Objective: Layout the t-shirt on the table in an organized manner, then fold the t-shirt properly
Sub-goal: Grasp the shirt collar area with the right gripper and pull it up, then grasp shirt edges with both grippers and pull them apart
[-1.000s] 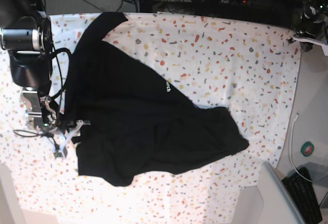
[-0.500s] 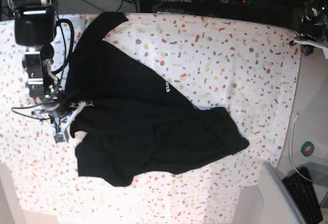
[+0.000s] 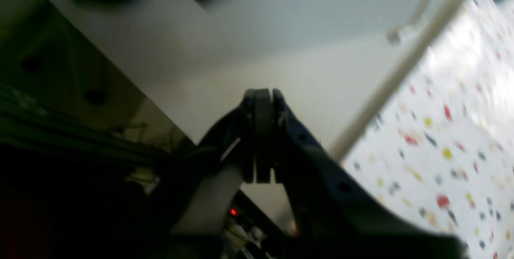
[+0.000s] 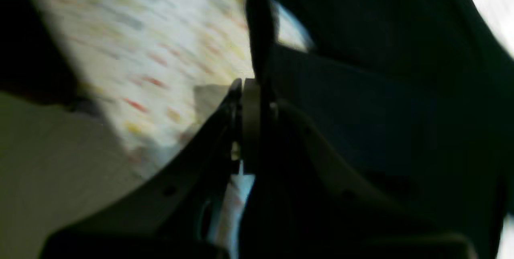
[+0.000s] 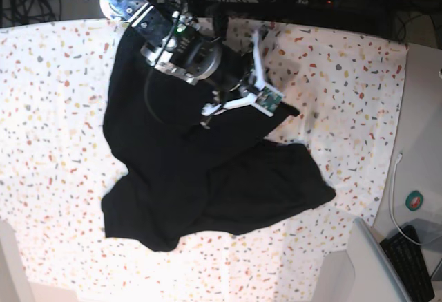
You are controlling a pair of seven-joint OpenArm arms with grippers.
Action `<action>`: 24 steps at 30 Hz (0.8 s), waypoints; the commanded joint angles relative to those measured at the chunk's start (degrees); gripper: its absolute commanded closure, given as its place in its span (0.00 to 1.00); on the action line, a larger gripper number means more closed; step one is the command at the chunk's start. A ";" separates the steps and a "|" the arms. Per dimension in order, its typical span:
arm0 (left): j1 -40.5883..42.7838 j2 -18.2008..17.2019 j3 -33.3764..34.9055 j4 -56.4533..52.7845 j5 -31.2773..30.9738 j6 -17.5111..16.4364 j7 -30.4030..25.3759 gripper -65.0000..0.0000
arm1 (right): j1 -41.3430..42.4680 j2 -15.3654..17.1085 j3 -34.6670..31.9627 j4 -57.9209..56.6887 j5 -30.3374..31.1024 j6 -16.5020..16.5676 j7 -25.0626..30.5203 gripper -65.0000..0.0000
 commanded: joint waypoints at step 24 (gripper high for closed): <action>0.98 16.17 32.95 21.81 -0.16 -0.27 10.43 1.00 | 9.94 2.52 35.63 -6.09 0.40 -0.15 -6.23 1.00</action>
